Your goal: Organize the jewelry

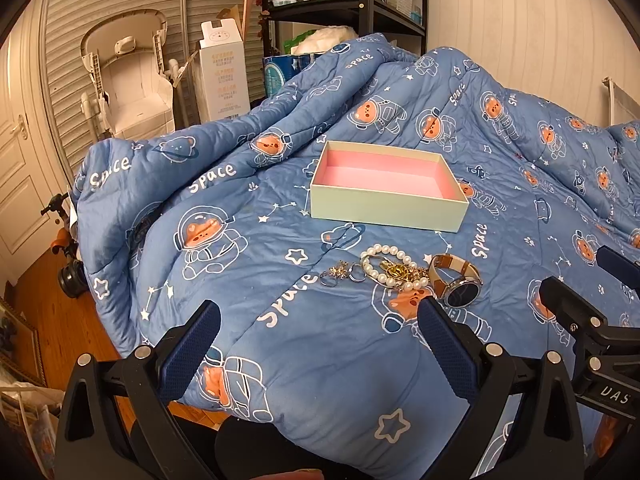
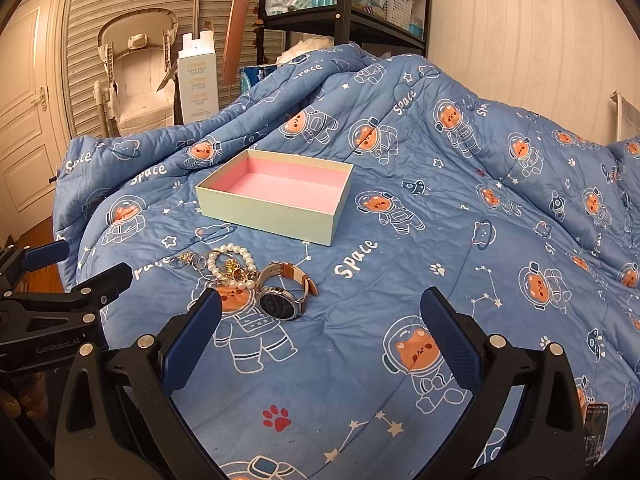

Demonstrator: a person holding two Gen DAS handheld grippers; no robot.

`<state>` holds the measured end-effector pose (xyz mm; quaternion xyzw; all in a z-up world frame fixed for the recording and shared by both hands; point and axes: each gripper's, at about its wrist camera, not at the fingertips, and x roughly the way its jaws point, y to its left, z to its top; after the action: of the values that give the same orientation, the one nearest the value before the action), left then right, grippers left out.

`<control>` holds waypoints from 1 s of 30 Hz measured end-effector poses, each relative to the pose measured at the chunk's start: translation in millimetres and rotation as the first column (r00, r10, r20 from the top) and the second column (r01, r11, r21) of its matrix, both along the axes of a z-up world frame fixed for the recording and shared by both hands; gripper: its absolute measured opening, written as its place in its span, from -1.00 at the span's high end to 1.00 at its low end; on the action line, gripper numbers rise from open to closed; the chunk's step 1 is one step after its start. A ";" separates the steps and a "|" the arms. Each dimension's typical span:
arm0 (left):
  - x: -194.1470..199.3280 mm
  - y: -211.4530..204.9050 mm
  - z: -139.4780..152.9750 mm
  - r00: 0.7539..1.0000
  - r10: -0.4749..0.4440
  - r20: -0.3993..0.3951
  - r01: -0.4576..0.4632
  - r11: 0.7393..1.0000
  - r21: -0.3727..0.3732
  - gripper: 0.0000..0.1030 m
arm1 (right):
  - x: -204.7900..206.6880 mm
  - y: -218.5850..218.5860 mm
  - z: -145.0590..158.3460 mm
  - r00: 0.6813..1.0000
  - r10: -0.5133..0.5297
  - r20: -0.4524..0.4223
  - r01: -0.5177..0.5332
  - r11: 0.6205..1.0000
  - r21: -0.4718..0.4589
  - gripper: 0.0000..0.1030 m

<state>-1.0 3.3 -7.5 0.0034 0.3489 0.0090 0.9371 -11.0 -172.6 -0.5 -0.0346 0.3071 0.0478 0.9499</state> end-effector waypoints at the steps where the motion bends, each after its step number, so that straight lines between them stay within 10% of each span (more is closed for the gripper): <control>1: 0.9 0.2 -0.5 1.000 0.000 0.000 0.000 1.000 -0.001 -0.88 | 0.0 0.1 0.2 1.000 0.000 0.000 0.000 1.000 0.000 -0.91; 21: 7.1 4.0 -9.2 0.998 -0.010 -0.067 0.005 0.997 -0.076 -0.88 | 4.4 3.2 -9.4 0.999 0.027 -0.022 -0.027 1.000 0.002 -0.91; 30: 17.0 2.5 -25.1 0.989 -0.058 -0.134 0.046 0.995 -0.088 -0.88 | 38.2 -18.0 -41.0 0.960 0.136 -0.245 -0.098 0.982 0.161 -0.90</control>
<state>16.0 5.9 -32.6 -0.0267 0.4119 -0.0305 0.9103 27.3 -190.6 -41.6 0.0237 0.4196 0.1305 0.8980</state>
